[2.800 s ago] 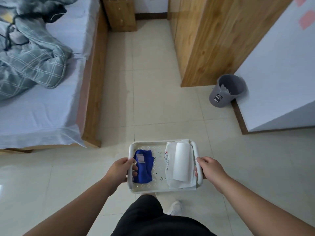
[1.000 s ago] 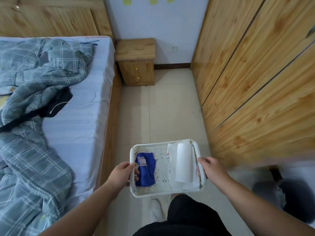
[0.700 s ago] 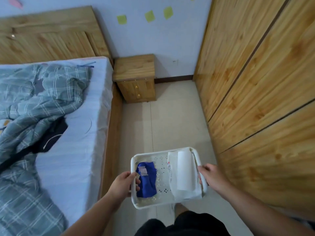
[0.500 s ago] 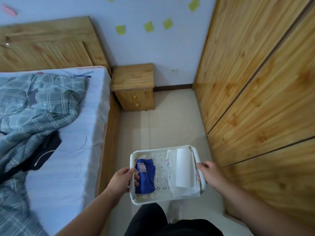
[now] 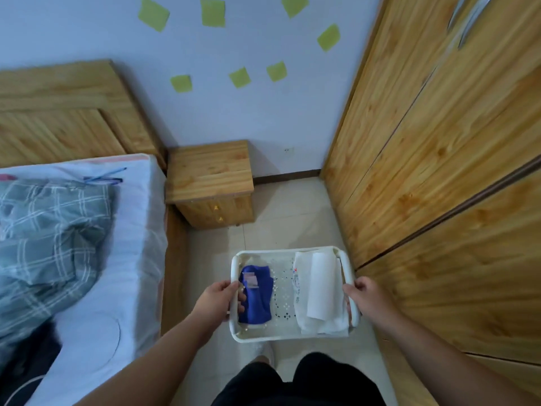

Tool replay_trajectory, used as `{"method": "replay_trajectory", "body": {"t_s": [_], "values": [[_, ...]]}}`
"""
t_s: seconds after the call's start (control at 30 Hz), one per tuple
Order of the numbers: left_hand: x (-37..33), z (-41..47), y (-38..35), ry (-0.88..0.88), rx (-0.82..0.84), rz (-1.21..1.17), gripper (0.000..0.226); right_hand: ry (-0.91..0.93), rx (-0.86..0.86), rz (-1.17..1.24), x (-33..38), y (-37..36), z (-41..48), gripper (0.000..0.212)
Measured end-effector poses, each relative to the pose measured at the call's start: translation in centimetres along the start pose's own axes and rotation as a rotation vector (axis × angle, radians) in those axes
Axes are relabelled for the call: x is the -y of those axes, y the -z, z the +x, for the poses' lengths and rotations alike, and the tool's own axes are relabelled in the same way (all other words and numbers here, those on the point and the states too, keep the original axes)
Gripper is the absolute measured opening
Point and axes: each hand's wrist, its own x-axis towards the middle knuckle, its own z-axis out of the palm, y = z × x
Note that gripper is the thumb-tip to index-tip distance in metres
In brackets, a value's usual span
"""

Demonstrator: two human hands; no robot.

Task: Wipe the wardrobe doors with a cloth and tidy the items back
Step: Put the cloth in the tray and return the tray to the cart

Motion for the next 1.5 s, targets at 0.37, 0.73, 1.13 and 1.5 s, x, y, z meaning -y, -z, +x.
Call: {"method": "replay_trajectory", "body": {"t_s": [0.37,0.73,1.13,1.5], "values": [[-15.2,11.8,0.1,-0.029,0.083,0.183,0.024,-0.123,-0.049,0.194,7.8,2.9,9.2,0.014],[-30.1,21.9,-5.8,0.011,0.149,0.347,0.021,-0.237,-0.047,0.301,11.4,7.9,20.8,0.026],[-44.7,35.3,-13.8,0.0,0.352,0.647,0.021,-0.493,-0.217,0.627,15.4,10.3,27.5,0.027],[-53.2,47.1,-23.4,-0.059,0.685,1.005,0.02,-0.778,-0.373,0.706,17.8,6.5,33.2,0.016]]}}
